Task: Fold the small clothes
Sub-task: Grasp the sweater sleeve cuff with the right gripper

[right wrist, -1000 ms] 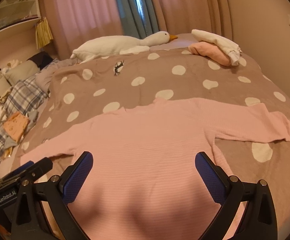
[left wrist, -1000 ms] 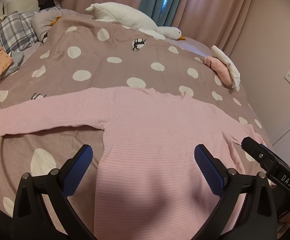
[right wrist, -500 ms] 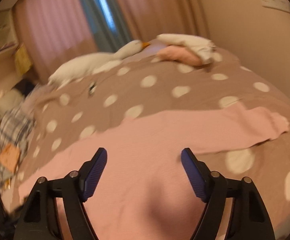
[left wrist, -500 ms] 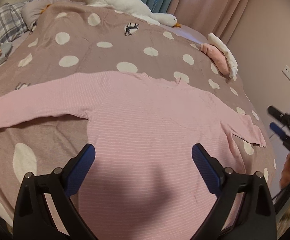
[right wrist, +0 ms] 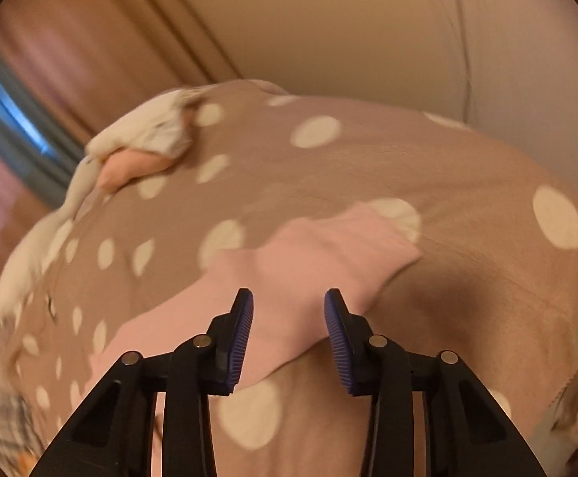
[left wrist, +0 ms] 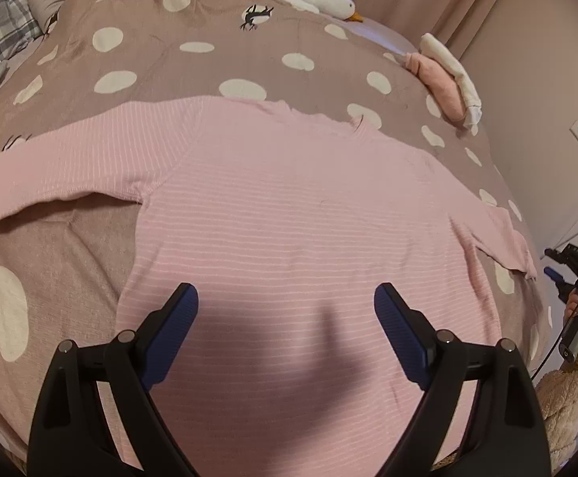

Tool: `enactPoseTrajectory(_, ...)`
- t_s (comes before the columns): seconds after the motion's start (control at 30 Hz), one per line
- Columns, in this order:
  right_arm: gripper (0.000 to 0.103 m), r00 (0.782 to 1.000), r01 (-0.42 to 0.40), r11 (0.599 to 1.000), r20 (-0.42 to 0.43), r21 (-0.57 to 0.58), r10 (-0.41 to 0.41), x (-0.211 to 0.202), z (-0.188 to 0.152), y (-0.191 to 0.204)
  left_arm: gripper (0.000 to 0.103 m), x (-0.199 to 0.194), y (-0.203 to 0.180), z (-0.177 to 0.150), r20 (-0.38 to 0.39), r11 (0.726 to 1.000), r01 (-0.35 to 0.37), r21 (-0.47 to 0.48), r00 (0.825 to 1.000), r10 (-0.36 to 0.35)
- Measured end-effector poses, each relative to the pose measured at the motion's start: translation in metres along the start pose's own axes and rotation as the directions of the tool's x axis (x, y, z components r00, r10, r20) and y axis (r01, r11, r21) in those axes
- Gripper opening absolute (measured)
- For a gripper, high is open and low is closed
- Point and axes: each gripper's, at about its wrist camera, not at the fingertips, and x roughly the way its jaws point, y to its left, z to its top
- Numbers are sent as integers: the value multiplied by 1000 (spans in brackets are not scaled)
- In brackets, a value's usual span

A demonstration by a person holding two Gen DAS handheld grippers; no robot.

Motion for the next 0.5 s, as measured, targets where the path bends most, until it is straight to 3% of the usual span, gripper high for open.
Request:
enactPoseTrajectory(0.27, 40, 997, 37, 993, -71, 109, -29, 46, 5, -30, 90, 6, 0, -2, -21, 1000, -10, 1, 1000, 10)
enactPoseTrajectory(0.4, 40, 998, 46, 995, -35, 86, -43, 53, 12, -26, 90, 6, 2, -1, -19, 1000, -10, -12, 1000, 10)
enactPoseTrajectory(0.43, 36, 998, 51, 995, -30, 83, -48, 53, 13, -24, 90, 6, 2, -1, -19, 1000, -8, -15, 1000, 8)
enactPoseTrajectory(0.5, 9, 998, 62, 997, -24, 52, -61, 56, 16, -21, 89, 7, 3, 0, -20, 1000, -6, -20, 1000, 6)
